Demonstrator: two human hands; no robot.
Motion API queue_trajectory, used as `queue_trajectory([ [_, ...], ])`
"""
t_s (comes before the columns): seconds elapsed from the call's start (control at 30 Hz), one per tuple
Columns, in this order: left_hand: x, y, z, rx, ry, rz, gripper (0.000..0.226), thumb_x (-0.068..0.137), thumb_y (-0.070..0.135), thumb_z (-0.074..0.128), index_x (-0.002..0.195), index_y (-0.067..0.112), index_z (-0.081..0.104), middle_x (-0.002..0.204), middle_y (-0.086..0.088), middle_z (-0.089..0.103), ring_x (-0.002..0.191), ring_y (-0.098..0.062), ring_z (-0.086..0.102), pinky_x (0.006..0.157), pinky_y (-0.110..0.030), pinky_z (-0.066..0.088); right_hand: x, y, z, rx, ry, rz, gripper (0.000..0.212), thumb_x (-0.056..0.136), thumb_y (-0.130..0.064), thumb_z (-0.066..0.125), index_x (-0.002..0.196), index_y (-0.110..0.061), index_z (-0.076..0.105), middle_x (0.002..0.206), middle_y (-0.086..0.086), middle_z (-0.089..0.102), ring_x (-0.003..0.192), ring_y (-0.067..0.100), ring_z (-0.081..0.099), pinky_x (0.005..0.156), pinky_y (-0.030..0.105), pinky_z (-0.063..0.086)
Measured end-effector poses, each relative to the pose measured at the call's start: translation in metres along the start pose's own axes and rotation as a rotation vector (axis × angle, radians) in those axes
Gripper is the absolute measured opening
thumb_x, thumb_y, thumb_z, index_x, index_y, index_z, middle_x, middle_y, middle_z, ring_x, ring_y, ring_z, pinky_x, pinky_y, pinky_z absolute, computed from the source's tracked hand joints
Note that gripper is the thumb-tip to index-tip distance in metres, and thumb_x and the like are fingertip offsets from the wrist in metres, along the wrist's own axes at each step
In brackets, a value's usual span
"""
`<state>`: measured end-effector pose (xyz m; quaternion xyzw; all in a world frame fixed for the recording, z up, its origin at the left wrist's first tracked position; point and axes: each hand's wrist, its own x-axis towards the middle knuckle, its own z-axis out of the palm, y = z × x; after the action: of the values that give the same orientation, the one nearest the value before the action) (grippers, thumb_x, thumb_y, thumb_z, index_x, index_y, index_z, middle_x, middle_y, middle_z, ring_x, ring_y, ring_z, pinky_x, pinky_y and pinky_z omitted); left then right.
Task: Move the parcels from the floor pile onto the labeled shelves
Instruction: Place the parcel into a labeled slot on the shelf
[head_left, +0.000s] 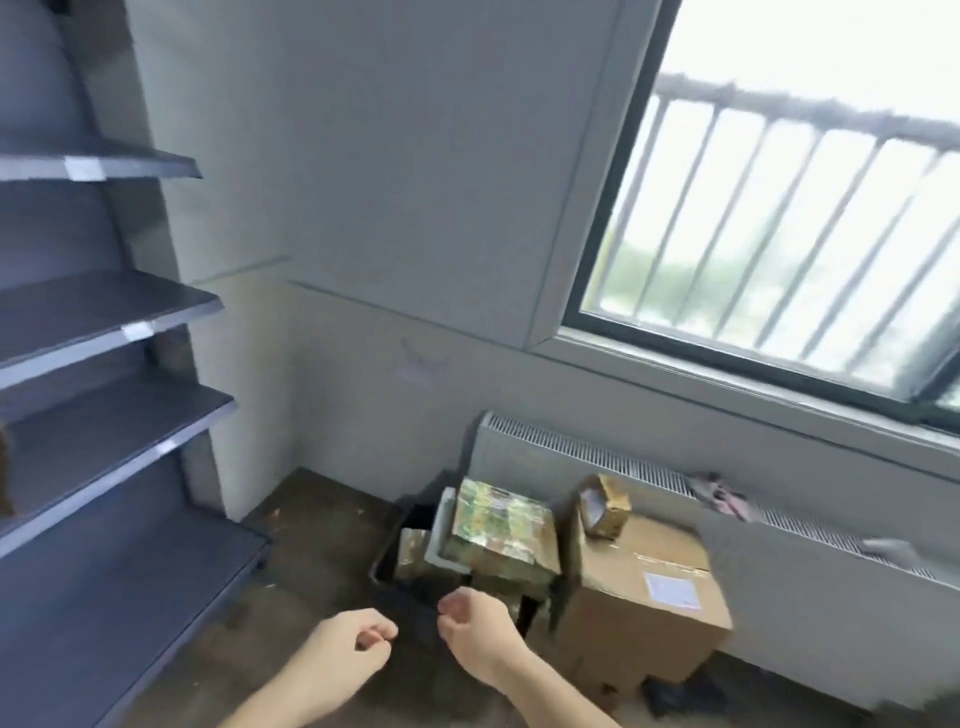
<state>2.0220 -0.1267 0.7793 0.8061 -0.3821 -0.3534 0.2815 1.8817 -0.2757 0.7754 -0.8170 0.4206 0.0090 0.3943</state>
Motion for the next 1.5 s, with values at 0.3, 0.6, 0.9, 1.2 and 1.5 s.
queue_trajectory([
  [0.3,0.146,0.069,0.077,-0.043,-0.206,0.023,0.015,0.09,0.028,0.058,0.097,0.038,0.066,0.099,0.01,0.067,0.088,-0.003,0.064,0.08,-0.014,0.047,0.067,0.117,-0.082,0.037,0.074,0.235,0.026,0.095,-0.026,0.055,0.117,-0.024,0.07,0.111,-0.006,0.073,0.105,0.008,0.066,0.088,0.015,0.047],
  [0.6,0.314,0.111,0.099,-0.059,-0.255,-0.018,0.024,0.096,0.027,0.052,0.119,0.029,0.06,0.109,0.01,0.061,0.098,-0.008,0.062,0.092,-0.025,0.052,0.189,0.162,-0.131,0.124,0.1,0.325,0.025,0.096,-0.024,0.055,0.118,-0.025,0.067,0.107,-0.01,0.07,0.101,0.004,0.063,0.078,0.008,0.042],
  [0.9,0.409,0.158,0.13,-0.004,-0.324,-0.07,0.031,0.1,0.025,0.051,0.131,0.026,0.053,0.113,0.009,0.058,0.097,-0.004,0.06,0.081,-0.017,0.049,0.259,0.213,-0.181,0.24,0.067,0.394,0.029,0.098,-0.025,0.053,0.125,-0.023,0.063,0.113,-0.006,0.068,0.105,0.009,0.062,0.094,0.021,0.048],
  [1.2,0.465,0.184,0.2,0.025,-0.385,-0.247,0.034,0.098,0.025,0.052,0.132,0.025,0.054,0.108,0.007,0.058,0.104,-0.012,0.061,0.091,-0.023,0.047,0.313,0.309,-0.216,0.278,-0.031,0.451,0.027,0.1,-0.024,0.052,0.125,-0.02,0.062,0.112,-0.007,0.066,0.105,0.01,0.062,0.095,0.02,0.049],
  [1.5,0.505,0.209,0.256,-0.069,-0.29,-0.286,0.034,0.098,0.024,0.046,0.13,0.035,0.052,0.095,0.006,0.067,0.08,-0.018,0.066,0.074,-0.028,0.052,0.402,0.387,-0.257,0.22,0.147,0.451,0.043,0.095,-0.025,0.057,0.137,-0.015,0.053,0.133,0.005,0.056,0.126,0.025,0.056,0.105,0.035,0.045],
])
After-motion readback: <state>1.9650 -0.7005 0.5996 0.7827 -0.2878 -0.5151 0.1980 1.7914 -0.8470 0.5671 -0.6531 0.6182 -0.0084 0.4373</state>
